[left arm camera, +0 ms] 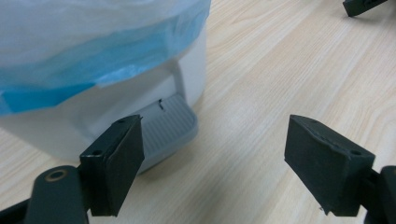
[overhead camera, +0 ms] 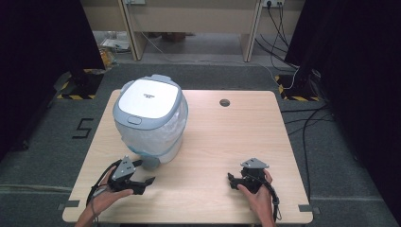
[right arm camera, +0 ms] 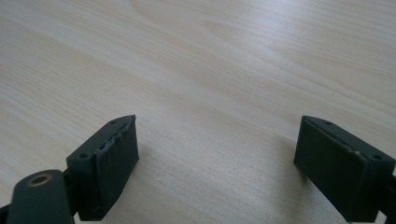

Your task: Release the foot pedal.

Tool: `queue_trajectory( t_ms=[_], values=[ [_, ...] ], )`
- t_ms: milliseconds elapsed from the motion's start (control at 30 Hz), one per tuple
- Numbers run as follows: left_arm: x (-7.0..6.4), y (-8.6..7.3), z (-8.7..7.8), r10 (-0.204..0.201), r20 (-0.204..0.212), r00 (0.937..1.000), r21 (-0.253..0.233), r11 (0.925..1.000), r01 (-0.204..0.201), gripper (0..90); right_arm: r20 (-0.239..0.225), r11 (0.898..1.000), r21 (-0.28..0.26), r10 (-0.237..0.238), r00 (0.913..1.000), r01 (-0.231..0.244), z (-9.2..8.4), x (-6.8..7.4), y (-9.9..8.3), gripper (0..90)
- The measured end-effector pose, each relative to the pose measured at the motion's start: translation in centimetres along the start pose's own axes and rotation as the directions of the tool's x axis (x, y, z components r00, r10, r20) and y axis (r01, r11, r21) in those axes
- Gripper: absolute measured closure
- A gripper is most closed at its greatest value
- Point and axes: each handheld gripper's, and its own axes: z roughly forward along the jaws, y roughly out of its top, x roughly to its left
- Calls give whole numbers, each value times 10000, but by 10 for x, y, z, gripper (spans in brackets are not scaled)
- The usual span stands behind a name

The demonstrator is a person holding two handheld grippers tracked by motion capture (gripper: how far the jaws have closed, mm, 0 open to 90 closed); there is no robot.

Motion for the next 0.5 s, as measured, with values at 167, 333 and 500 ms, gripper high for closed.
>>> queue_trajectory(
  t_ms=[167,333,500],
  values=[
    [7,-5,-9,-368,-135,9992,-148,9992,366,192,1,10000,0,0,10000,0,0,0,0,138],
    [13,-7,-15,-531,-263,9982,-269,9983,524,191,2,10000,2,2,10000,-2,0,0,0,138],
    [18,-9,-21,-704,-438,9966,-337,9971,690,188,1,10000,0,2,10000,-2,0,0,0,138]
  ],
)
